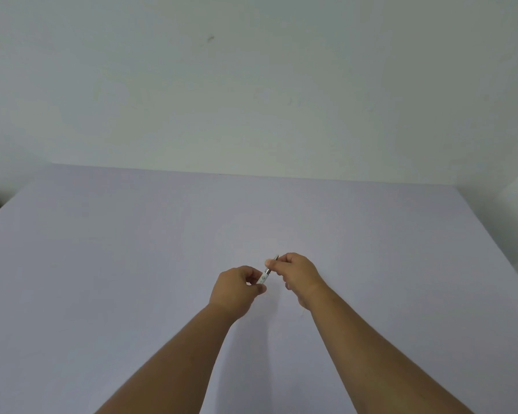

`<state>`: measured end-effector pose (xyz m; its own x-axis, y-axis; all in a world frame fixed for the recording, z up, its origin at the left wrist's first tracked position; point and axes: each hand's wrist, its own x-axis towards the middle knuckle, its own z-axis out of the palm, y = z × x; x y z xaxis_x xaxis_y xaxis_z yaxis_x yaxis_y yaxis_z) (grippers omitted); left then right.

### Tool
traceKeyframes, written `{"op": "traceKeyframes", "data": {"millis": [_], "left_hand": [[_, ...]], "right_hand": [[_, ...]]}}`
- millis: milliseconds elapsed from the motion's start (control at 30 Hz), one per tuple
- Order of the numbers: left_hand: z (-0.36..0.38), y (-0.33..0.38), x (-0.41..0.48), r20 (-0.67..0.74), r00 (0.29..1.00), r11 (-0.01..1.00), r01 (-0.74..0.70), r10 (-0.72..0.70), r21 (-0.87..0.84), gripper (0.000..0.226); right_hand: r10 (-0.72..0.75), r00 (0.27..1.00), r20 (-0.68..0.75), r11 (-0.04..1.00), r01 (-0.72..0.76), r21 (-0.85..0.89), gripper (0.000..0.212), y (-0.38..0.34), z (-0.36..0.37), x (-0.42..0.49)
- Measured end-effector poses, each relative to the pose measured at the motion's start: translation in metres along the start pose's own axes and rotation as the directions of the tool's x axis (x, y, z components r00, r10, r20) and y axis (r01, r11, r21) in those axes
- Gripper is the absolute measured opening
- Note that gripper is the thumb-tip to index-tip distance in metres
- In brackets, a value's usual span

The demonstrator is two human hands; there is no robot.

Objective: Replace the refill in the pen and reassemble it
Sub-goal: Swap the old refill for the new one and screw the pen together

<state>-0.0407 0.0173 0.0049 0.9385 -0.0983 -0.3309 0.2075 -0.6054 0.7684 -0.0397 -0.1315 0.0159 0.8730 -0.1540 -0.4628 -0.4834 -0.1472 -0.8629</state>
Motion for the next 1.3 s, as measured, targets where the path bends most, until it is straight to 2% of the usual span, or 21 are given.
{"op": "traceKeyframes", "data": {"millis": [133,300,400,467,600,733,767,867,900,1000,1067,1167,1267,1300], "left_hand": [[-0.001,0.003,0.000,-0.017,1.000,0.999,-0.014,0.014,0.030,0.013],[-0.003,0.004,-0.002,0.012,1.000,0.999,-0.013,0.012,0.052,0.009],[-0.003,0.006,0.000,0.021,1.000,1.000,0.003,-0.003,0.029,0.009],[-0.003,0.007,0.000,0.028,1.000,1.000,0.010,-0.011,0.018,0.010],[-0.001,0.008,-0.001,0.052,0.999,1.000,0.005,-0.006,0.018,0.010],[-0.003,0.009,0.000,0.053,0.998,1.000,0.024,-0.024,0.012,0.011],[-0.003,0.010,0.000,0.060,0.998,1.000,0.023,-0.024,0.018,0.011],[-0.001,0.011,-0.001,0.084,0.996,0.999,0.027,-0.029,0.023,0.010],[-0.001,0.011,0.000,0.084,0.996,0.999,0.031,-0.032,0.022,0.010],[-0.004,0.013,0.002,0.071,0.997,0.999,0.041,-0.042,0.023,0.011],[-0.005,0.014,0.002,0.078,0.996,0.999,0.036,-0.039,0.034,0.011],[-0.003,0.014,0.001,0.079,0.996,0.999,0.033,-0.035,0.025,0.011],[-0.003,0.015,0.001,0.066,0.997,0.999,0.031,-0.032,0.017,0.013],[-0.002,0.015,0.001,0.069,0.997,0.999,0.028,-0.029,0.022,0.013]], "right_hand": [[-0.008,1.000,0.020,0.998,0.007,0.062,0.016,0.000,0.003,0.001],[0.047,0.998,-0.052,0.998,-0.049,-0.038,0.039,0.000,0.002,-0.001],[0.015,0.999,0.032,0.997,-0.018,0.080,0.026,0.000,0.001,-0.004],[-0.010,0.999,0.031,0.997,0.008,0.076,0.018,0.000,0.000,-0.005],[0.021,0.999,-0.041,0.999,-0.023,-0.043,0.040,0.000,0.000,-0.005],[-0.044,0.998,0.053,0.993,0.038,0.115,0.008,-0.001,-0.003,-0.006],[-0.040,0.998,0.048,0.994,0.035,0.104,0.009,0.000,-0.004,-0.006],[0.036,0.999,-0.008,0.999,-0.036,0.003,0.032,0.000,-0.005,-0.004],[0.040,0.999,0.002,0.999,-0.040,0.010,0.032,0.000,-0.005,-0.003],[-0.012,0.997,0.079,0.988,0.000,0.153,0.006,-0.001,-0.007,-0.003],[-0.005,0.998,0.059,0.992,-0.003,0.129,0.007,-0.001,-0.008,-0.004],[0.042,0.998,0.035,0.998,-0.044,0.046,0.022,-0.002,-0.008,-0.004],[-0.005,0.995,0.098,0.993,-0.007,0.121,0.005,-0.003,-0.010,-0.006],[-0.018,0.995,0.100,0.994,0.008,0.106,0.005,-0.003,-0.010,-0.006]]}}
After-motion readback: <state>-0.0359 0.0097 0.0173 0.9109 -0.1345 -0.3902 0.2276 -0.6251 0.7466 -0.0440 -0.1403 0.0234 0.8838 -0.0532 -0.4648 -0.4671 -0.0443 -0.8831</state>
